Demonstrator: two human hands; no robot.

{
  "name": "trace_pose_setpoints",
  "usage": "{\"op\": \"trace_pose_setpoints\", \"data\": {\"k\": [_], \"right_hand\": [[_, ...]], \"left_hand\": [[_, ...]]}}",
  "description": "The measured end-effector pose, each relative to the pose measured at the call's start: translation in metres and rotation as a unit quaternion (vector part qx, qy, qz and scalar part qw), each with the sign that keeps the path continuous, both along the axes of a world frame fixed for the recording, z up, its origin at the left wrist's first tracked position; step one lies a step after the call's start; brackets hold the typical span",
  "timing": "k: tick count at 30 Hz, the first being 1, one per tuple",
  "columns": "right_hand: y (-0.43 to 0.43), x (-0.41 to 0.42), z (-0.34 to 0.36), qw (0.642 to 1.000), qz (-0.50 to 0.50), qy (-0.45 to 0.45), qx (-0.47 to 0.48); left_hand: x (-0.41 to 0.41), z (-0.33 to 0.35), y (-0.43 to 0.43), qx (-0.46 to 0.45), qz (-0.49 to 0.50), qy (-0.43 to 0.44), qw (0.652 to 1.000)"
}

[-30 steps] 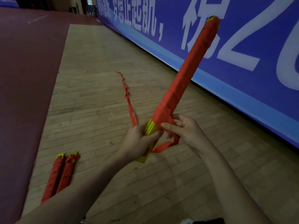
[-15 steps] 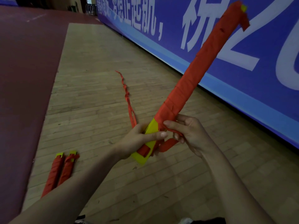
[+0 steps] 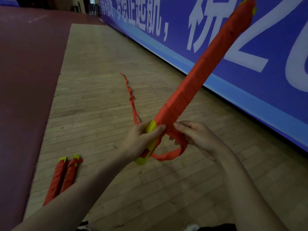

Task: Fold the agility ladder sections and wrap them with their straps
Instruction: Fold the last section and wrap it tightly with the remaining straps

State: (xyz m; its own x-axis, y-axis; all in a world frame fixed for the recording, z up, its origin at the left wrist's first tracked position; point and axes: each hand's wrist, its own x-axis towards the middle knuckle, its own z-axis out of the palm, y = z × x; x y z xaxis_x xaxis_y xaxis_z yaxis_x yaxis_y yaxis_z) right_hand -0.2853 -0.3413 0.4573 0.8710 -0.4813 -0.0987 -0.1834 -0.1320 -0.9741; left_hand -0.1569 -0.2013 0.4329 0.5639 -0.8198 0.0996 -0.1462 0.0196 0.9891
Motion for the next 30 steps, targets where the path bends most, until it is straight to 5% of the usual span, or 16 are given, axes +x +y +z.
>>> {"op": "trace_pose_setpoints", "data": {"k": [7, 16, 21, 25, 30], "right_hand": [[0.002, -0.006, 0.002, 0.994, 0.076, 0.082, 0.001], [0.005, -0.004, -0.001, 0.984, 0.121, 0.13, 0.015], [0.007, -0.009, -0.001, 0.989, 0.123, 0.081, -0.023], [0.016, -0.009, 0.004, 0.995, 0.094, 0.0, -0.028], [0.023, 0.0, 0.003, 0.997, 0.007, -0.07, -0.04]], "left_hand": [[0.011, -0.015, 0.002, 0.072, 0.112, -0.256, 0.958], [0.011, -0.016, 0.002, 0.112, 0.132, -0.339, 0.925], [0.015, -0.013, 0.0, 0.101, 0.115, -0.273, 0.95], [0.009, -0.003, 0.001, 0.039, 0.059, -0.104, 0.992], [0.005, 0.011, 0.003, -0.02, 0.048, 0.079, 0.995]]}}
